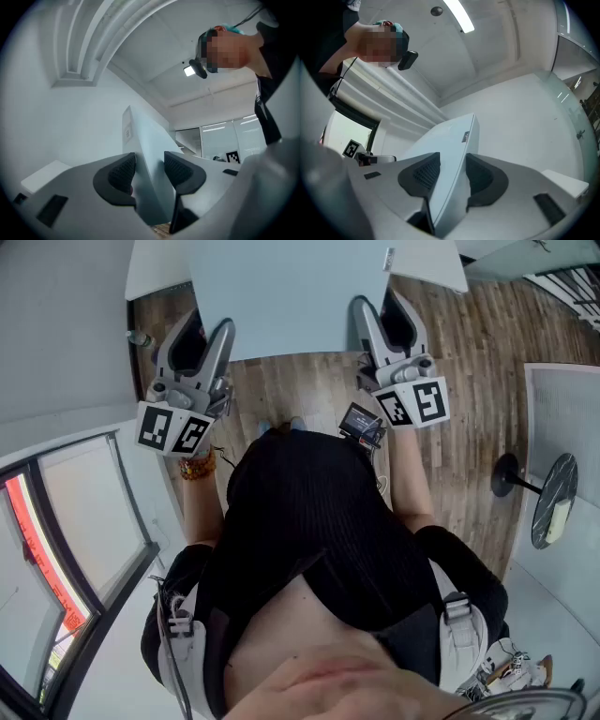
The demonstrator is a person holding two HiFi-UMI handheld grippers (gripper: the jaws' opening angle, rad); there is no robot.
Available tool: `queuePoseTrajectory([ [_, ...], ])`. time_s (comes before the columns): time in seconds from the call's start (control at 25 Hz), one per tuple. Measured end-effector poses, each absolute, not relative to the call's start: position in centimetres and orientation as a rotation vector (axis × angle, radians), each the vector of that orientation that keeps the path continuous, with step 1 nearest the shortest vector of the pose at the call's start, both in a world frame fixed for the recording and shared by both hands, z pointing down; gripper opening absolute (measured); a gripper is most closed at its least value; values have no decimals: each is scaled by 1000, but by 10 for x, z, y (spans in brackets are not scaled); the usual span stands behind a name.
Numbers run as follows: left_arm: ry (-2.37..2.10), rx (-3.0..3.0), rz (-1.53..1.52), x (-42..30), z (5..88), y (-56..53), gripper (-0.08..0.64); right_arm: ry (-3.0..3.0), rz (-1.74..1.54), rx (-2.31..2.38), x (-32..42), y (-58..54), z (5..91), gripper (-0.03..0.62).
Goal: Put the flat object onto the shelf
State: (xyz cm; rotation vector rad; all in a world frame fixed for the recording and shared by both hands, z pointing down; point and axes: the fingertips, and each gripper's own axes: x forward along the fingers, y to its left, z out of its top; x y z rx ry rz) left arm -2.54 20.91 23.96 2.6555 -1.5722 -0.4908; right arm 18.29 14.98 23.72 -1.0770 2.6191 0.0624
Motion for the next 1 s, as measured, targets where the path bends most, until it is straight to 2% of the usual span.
queuePoseTrajectory([
  [0.56, -1598, 2587, -497, -16, 248, 186, 202, 2632, -6, -998, 192, 122, 240, 170],
  [1.0, -1558, 2587, -519, -63, 259, 83, 202, 2650, -35, -1036, 148, 24, 252, 172],
])
